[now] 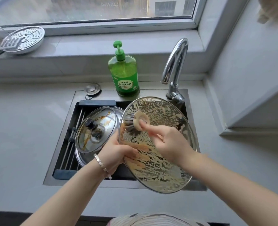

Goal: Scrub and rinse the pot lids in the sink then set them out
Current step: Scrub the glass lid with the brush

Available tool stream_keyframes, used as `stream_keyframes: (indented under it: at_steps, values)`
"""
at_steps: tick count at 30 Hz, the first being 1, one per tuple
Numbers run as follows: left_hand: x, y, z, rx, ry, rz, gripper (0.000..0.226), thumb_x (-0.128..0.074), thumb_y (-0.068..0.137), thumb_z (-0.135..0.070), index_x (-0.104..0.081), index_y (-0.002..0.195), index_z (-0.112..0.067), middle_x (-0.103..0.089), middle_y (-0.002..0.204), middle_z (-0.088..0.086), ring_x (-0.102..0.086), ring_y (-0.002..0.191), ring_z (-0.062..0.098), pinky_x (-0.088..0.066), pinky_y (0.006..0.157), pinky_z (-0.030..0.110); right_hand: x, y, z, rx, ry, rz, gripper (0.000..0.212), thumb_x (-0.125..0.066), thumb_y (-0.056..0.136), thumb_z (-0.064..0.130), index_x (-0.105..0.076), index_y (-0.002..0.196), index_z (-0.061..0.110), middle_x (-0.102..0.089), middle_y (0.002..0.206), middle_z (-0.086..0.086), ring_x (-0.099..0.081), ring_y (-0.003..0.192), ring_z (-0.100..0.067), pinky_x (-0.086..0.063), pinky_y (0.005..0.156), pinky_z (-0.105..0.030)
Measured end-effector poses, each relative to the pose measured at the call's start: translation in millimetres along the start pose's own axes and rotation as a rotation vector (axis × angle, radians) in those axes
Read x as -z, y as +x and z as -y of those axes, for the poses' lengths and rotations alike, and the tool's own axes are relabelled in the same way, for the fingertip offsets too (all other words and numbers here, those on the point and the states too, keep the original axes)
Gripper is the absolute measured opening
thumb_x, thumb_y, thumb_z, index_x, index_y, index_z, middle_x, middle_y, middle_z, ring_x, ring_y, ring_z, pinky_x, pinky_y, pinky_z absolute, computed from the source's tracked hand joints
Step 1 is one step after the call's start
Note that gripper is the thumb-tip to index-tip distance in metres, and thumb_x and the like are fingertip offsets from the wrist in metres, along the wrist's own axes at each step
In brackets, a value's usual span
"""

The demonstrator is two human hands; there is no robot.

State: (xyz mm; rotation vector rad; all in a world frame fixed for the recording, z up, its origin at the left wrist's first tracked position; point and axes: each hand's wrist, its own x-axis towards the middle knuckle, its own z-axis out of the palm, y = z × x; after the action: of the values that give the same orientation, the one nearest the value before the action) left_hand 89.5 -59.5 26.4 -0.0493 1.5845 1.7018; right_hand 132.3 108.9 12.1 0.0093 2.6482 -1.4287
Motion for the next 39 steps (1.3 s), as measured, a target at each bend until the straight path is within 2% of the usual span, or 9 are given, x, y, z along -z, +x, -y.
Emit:
stream_keyframes:
  at_steps: [4, 9, 13, 17, 21, 26, 31, 35, 39]
  values:
    - [0, -2, -1, 0.023, 0.023, 0.021, 0.081, -0.055, 0.06, 0.011, -0.044, 0.121, -0.04, -0.069, 0.087, 0.027, -0.068, 0.078, 0.038, -0.053, 0.073, 0.051, 34, 29, -22, -0.208, -0.074, -0.283, 0.038, -0.042, 0.099, 0.019, -0.043, 0.132, 0.036, -0.069, 0.092, 0.0, -0.055, 0.055, -0.02, -0.049, 0.052, -0.035]
    - [-1, 2, -1, 0.026, 0.051, -0.007, 0.082, -0.056, 0.058, 0.01, -0.039, 0.13, -0.027, -0.069, 0.094, 0.027, -0.068, 0.086, 0.04, -0.052, 0.078, 0.056, 3, 9, 1, -0.015, 0.004, -0.033, 0.04, -0.042, 0.098, 0.015, -0.035, 0.128, 0.04, -0.061, 0.069, 0.008, -0.038, 0.044, -0.01, -0.033, 0.04, -0.024]
    - [-1, -3, -1, 0.034, 0.132, 0.032, 0.08, -0.046, 0.077, 0.026, -0.04, 0.12, -0.041, -0.071, 0.085, 0.021, -0.07, 0.075, 0.034, -0.055, 0.07, 0.049, 22, 31, -21, -0.218, -0.021, -0.262, 0.038, -0.043, 0.098, 0.017, -0.046, 0.134, 0.032, -0.07, 0.098, -0.004, -0.055, 0.059, -0.018, -0.05, 0.055, -0.034]
    - [2, -3, -4, 0.017, 0.124, -0.012, 0.08, -0.044, 0.076, 0.029, -0.038, 0.13, -0.03, -0.073, 0.083, 0.016, -0.071, 0.075, 0.028, -0.056, 0.07, 0.045, -6, 7, -2, -0.017, 0.035, -0.049, 0.04, -0.044, 0.097, 0.015, -0.047, 0.133, 0.032, -0.068, 0.079, 0.002, -0.037, 0.043, -0.005, -0.032, 0.041, -0.023]
    - [2, -7, -2, 0.045, 0.151, 0.024, 0.082, -0.054, 0.069, 0.021, -0.039, 0.12, -0.041, -0.072, 0.083, 0.018, -0.071, 0.073, 0.029, -0.056, 0.068, 0.043, 24, 36, -27, -0.231, -0.036, -0.292, 0.036, -0.043, 0.099, 0.022, -0.048, 0.132, 0.034, -0.07, 0.094, -0.004, -0.049, 0.055, -0.014, -0.043, 0.053, -0.03]
    - [3, -5, 5, 0.048, 0.084, -0.035, 0.078, -0.057, 0.058, 0.013, -0.045, 0.124, -0.027, -0.07, 0.095, 0.018, -0.068, 0.089, 0.035, -0.051, 0.081, 0.057, 1, 11, -14, -0.007, -0.065, -0.07, 0.042, -0.044, 0.097, 0.014, -0.039, 0.131, 0.038, -0.067, 0.075, -0.002, -0.038, 0.041, -0.006, -0.034, 0.04, -0.025]
    - [6, -8, 5, 0.053, 0.069, 0.02, 0.084, -0.051, 0.067, 0.022, -0.043, 0.117, -0.044, -0.069, 0.098, 0.023, -0.07, 0.077, 0.033, -0.056, 0.07, 0.045, 36, 27, -52, -0.295, -0.217, -0.249, 0.038, -0.04, 0.099, 0.02, -0.047, 0.134, 0.034, -0.058, 0.074, 0.007, -0.054, 0.061, -0.021, -0.045, 0.057, -0.033]
    - [7, -6, 4, 0.038, 0.013, 0.006, 0.085, -0.052, 0.057, 0.014, -0.042, 0.12, -0.042, -0.069, 0.099, 0.022, -0.07, 0.082, 0.035, -0.054, 0.073, 0.05, 7, -2, -36, -0.019, -0.208, -0.047, 0.043, -0.044, 0.096, 0.016, -0.037, 0.13, 0.042, -0.057, 0.068, 0.006, -0.04, 0.048, -0.006, -0.032, 0.046, -0.018]
    - [10, -11, 4, 0.029, 0.023, 0.025, 0.085, -0.052, 0.057, 0.013, -0.042, 0.121, -0.042, -0.07, 0.091, 0.025, -0.069, 0.079, 0.038, -0.055, 0.068, 0.049, 39, 15, -63, -0.284, -0.246, -0.246, 0.038, -0.039, 0.099, 0.022, -0.047, 0.133, 0.038, -0.062, 0.075, -0.001, -0.048, 0.056, -0.016, -0.04, 0.051, -0.028]
